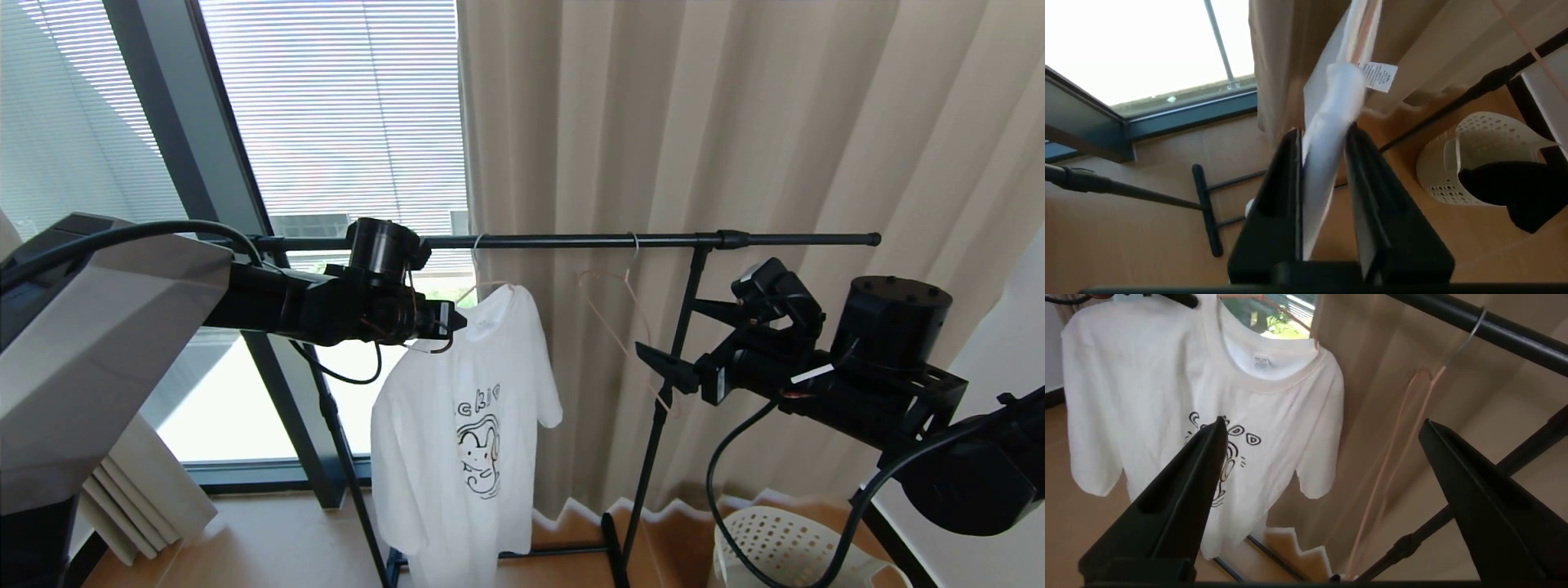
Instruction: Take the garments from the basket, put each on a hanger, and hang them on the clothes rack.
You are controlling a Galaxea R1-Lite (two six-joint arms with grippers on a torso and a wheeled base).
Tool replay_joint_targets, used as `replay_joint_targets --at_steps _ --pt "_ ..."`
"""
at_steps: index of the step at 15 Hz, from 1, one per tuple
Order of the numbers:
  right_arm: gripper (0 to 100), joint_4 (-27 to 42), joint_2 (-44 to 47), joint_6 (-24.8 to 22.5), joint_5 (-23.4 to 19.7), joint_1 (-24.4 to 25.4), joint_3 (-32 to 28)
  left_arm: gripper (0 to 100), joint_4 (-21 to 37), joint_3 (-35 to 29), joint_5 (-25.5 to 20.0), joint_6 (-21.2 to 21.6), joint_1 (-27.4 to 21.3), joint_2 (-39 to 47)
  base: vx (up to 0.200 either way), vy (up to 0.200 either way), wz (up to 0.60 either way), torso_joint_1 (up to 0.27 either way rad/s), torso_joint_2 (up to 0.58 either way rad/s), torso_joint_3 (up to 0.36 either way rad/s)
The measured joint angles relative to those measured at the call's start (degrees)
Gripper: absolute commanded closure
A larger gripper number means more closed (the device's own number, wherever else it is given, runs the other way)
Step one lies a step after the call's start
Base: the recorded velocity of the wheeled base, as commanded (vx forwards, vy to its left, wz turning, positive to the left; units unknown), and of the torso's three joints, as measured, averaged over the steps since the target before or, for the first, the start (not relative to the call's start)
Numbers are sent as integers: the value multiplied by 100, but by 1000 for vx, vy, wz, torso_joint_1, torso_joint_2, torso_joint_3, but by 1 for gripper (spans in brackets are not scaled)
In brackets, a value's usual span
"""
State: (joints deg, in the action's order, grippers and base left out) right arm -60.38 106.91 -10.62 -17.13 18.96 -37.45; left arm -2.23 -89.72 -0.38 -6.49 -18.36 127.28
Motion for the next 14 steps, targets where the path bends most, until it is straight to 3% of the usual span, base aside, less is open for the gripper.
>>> replay_joint_targets --at_steps 3,7,11,14 --pt "0 0 -71 2 -9 0 0 0 10 519 -5 15 -16 -514 0 0 0 0 0 0" --pt "0 61 -634 96 52 -11 127 0 10 1768 -5 35 -149 -2048 0 0 0 0 0 0" --pt "0 663 -1877 282 361 -157 536 0 7 3422 116 35 -228 -4009 0 0 0 0 0 0" --pt "0 1172 -3137 304 649 -250 1312 0 -17 4736 316 26 -228 -5498 0 0 0 0 0 0"
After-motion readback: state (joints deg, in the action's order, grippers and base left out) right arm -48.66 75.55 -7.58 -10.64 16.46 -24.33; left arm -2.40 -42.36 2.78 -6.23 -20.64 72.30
